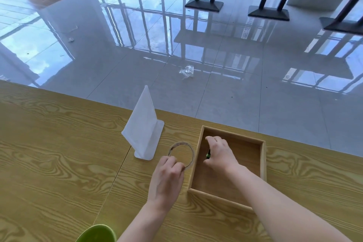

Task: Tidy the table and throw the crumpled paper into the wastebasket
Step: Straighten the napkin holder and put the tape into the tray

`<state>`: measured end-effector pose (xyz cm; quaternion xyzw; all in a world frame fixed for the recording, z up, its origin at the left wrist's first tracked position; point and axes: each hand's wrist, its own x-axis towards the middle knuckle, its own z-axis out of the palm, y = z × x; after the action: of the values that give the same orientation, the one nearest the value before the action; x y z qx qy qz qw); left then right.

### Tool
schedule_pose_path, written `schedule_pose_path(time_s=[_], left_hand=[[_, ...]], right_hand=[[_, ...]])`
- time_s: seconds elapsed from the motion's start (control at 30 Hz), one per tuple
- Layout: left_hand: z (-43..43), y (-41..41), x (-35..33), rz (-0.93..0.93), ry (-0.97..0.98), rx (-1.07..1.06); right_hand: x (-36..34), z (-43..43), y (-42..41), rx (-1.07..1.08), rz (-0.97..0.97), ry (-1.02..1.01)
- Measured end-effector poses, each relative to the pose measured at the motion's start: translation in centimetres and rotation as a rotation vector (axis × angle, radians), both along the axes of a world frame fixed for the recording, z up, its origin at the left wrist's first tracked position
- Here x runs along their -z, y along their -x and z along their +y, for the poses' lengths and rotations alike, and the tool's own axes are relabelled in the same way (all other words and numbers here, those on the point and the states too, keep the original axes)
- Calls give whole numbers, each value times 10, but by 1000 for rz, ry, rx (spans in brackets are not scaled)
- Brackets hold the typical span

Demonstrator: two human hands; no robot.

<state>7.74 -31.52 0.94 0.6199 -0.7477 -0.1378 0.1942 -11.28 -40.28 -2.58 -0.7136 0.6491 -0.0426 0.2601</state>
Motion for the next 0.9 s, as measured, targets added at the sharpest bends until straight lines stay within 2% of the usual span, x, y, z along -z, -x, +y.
schedule_pose_path(time_s=[0.3,0.37,0.43,0.5,0.57,0.67,0.77,0.83,0.9], left_hand=[[8,4,0,-9,29,51],[7,6,-1,-17,39,75],[3,11,0,-33,53,105],[-2,22,1,-76,60,150],[-8,36,1,-130,74,221],[-16,57,2,-193,110,352],[-18,66,9,-154,111,416],[-19,65,11,-54,59,335],[-22,61,13,12,-8,212]], right_hand=[[12,-2,-1,9,-207,48],[9,4,6,79,-280,114],[2,16,14,238,-393,193],[-10,31,19,385,-615,63],[-12,43,25,438,-745,-56],[-8,53,38,493,-637,-46],[-1,50,55,644,-575,-63],[2,45,65,700,-509,-50],[3,40,69,667,-413,-17]])
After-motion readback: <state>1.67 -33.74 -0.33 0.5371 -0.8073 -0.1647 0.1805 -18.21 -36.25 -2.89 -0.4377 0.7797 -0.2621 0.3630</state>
